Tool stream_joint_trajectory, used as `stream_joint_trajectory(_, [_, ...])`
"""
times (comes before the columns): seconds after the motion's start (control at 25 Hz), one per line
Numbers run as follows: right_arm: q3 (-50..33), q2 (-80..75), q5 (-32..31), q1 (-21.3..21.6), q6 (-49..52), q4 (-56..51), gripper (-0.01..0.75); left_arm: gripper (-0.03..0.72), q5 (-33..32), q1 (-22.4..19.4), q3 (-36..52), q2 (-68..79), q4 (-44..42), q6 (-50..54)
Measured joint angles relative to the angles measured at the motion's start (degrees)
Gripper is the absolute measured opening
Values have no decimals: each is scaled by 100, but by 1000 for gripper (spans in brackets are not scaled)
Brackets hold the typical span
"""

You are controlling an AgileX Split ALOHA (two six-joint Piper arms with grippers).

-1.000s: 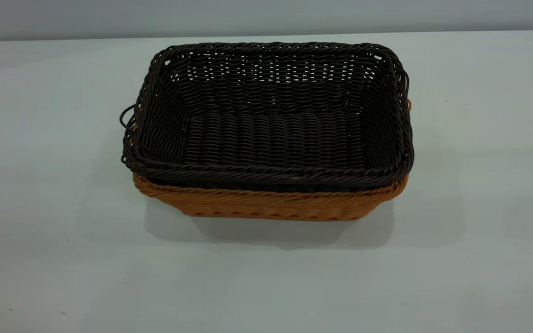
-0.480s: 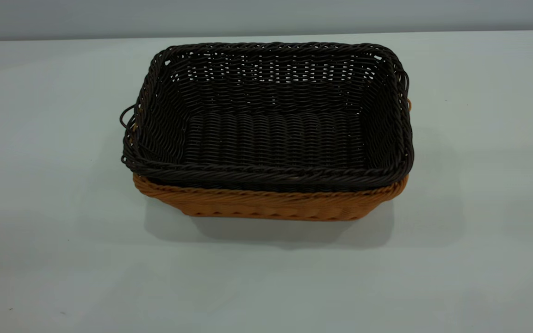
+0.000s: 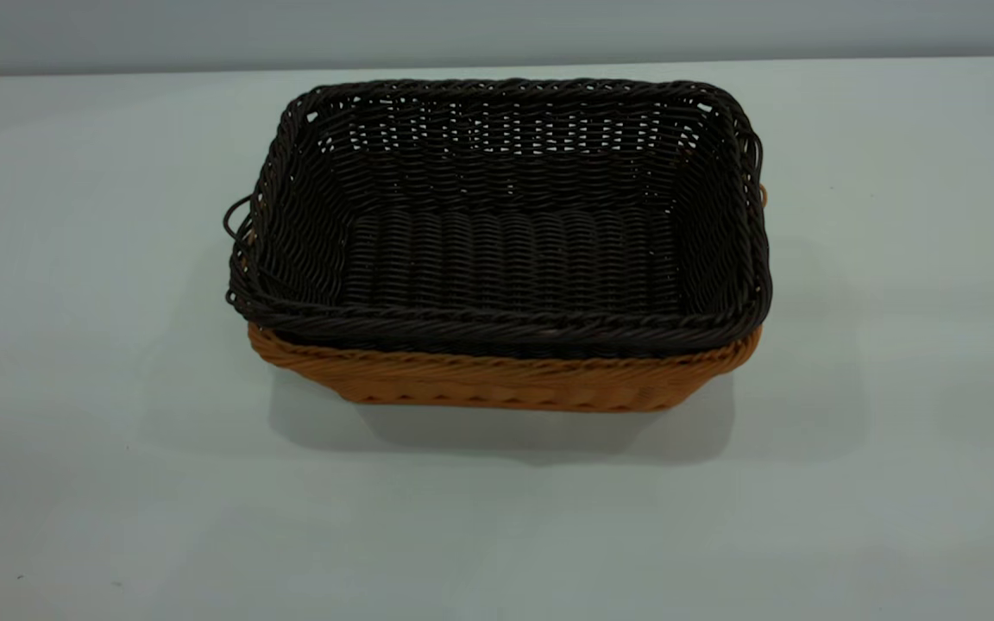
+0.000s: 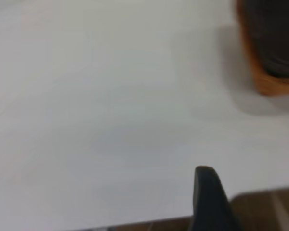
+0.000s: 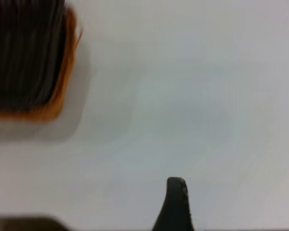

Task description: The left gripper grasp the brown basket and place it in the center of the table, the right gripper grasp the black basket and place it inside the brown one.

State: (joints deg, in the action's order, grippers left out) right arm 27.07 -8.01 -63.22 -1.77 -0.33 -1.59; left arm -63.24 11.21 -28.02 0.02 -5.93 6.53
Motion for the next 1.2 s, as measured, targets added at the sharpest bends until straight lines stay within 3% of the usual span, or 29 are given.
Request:
stream_joint_trajectory(0.16, [0, 852, -45, 12, 0, 0, 550, 383, -11, -757, 0, -111, 0, -5])
stream_joint_trajectory(0.28, [5, 892, -98, 6, 0, 7, 549, 383, -18, -1023, 0, -111, -6, -5])
stream_joint_trajectory(1.2, [5, 892, -98, -3, 0, 7, 442, 383, -18, -1053, 0, -115, -6, -1])
